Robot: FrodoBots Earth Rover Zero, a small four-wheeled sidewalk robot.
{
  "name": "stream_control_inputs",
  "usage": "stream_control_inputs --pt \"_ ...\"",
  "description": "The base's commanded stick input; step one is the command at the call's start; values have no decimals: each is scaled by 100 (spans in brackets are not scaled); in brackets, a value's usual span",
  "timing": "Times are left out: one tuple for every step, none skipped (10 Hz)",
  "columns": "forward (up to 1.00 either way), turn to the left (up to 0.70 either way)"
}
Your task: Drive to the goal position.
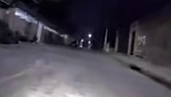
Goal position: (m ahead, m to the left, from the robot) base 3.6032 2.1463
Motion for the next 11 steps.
stream_control_inputs --pt "84 1" --pt "84 4" --pt "84 4" --pt "84 4" --pt "84 4" --pt "84 4" --pt "84 -11" --pt "84 -27" --pt "84 -33" --pt "84 -33" --pt "84 -33"
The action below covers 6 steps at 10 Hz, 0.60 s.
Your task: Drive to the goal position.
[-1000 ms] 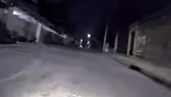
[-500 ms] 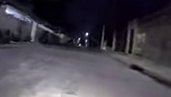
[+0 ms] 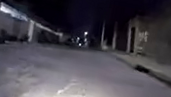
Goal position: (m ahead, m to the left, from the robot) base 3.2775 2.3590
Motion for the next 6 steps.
stream_control_inputs --pt "84 -33" --pt "84 -21" --pt "84 2" --pt "84 4" --pt "84 4" --pt "84 4"
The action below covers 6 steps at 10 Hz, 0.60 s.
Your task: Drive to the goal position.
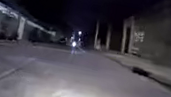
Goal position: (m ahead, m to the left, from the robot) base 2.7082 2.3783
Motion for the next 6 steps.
stream_control_inputs --pt "84 4" --pt "84 4" --pt "84 4" --pt "84 4" --pt "84 4" --pt "84 4"
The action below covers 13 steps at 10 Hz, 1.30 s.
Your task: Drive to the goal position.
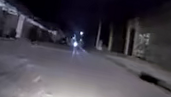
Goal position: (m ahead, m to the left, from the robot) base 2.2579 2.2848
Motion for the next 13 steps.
stream_control_inputs --pt "84 4" --pt "84 -11" --pt "84 -33" --pt "84 -33" --pt "84 -33" --pt "84 -33" --pt "84 -33" --pt "84 -20" --pt "84 4" --pt "84 4" --pt "84 4" --pt "84 4" --pt "84 4"
